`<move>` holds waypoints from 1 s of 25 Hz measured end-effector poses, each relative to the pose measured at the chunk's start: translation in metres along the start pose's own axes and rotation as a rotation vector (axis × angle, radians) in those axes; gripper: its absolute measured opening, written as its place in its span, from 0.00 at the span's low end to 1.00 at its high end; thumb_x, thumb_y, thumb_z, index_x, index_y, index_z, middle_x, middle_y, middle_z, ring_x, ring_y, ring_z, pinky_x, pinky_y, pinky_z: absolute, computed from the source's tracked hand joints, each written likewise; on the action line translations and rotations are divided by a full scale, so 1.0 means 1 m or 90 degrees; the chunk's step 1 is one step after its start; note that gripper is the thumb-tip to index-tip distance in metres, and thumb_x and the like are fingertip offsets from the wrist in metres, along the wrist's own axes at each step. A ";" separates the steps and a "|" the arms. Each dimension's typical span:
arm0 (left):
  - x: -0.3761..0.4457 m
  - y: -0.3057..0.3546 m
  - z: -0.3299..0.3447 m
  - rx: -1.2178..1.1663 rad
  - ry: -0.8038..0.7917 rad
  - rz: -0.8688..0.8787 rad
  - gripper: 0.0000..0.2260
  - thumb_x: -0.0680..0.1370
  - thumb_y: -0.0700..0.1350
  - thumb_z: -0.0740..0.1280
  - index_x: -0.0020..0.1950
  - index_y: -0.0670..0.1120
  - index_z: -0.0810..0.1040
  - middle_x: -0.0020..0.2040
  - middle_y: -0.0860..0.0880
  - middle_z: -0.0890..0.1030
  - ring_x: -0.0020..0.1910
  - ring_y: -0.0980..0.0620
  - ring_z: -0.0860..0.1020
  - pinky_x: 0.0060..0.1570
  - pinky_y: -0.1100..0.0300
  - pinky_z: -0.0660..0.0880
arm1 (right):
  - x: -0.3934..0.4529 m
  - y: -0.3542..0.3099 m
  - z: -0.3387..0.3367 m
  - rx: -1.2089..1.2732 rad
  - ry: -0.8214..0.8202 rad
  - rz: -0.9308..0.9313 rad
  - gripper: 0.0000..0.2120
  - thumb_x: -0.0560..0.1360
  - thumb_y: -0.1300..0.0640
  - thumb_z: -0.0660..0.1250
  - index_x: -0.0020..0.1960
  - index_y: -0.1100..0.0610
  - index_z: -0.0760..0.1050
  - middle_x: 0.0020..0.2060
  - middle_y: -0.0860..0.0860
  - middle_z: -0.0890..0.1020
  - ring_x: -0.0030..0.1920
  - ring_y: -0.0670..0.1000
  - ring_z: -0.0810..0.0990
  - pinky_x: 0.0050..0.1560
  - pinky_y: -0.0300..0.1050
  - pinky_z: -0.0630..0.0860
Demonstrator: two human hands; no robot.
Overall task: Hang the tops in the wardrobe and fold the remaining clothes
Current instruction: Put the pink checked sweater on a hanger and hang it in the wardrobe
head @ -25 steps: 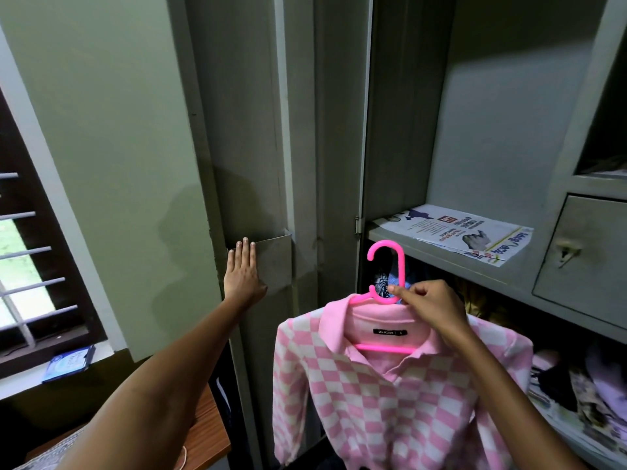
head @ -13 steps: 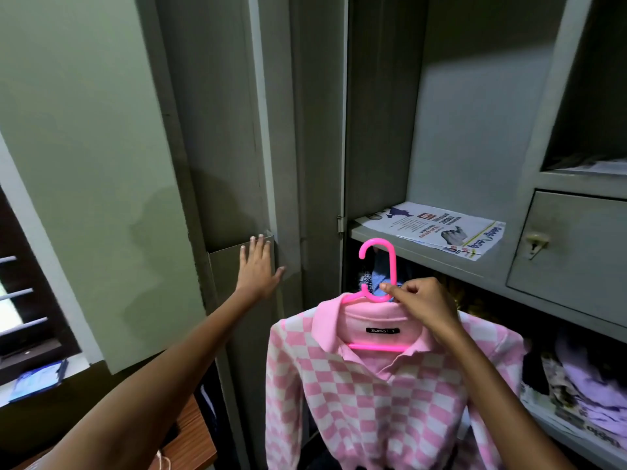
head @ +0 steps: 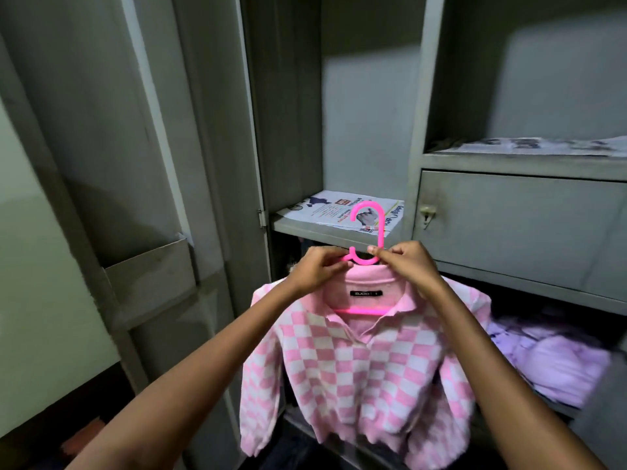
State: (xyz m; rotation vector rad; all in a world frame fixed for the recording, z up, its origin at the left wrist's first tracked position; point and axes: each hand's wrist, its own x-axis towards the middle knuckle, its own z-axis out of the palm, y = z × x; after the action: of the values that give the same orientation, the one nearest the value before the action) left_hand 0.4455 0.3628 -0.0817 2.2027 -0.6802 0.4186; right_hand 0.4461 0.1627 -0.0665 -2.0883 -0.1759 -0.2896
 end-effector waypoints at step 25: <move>0.203 0.140 0.044 -0.028 0.126 0.389 0.14 0.75 0.46 0.66 0.55 0.39 0.82 0.37 0.47 0.77 0.37 0.56 0.73 0.39 0.60 0.69 | -0.072 -0.021 -0.233 -0.435 0.460 -0.105 0.11 0.71 0.54 0.72 0.51 0.58 0.83 0.42 0.63 0.83 0.44 0.64 0.81 0.41 0.51 0.75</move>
State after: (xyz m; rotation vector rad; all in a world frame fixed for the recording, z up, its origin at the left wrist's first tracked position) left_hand 0.5289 0.1833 0.0722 1.8447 -1.2336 0.9041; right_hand 0.3411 -0.0285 0.0451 -2.4701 0.2210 -1.3250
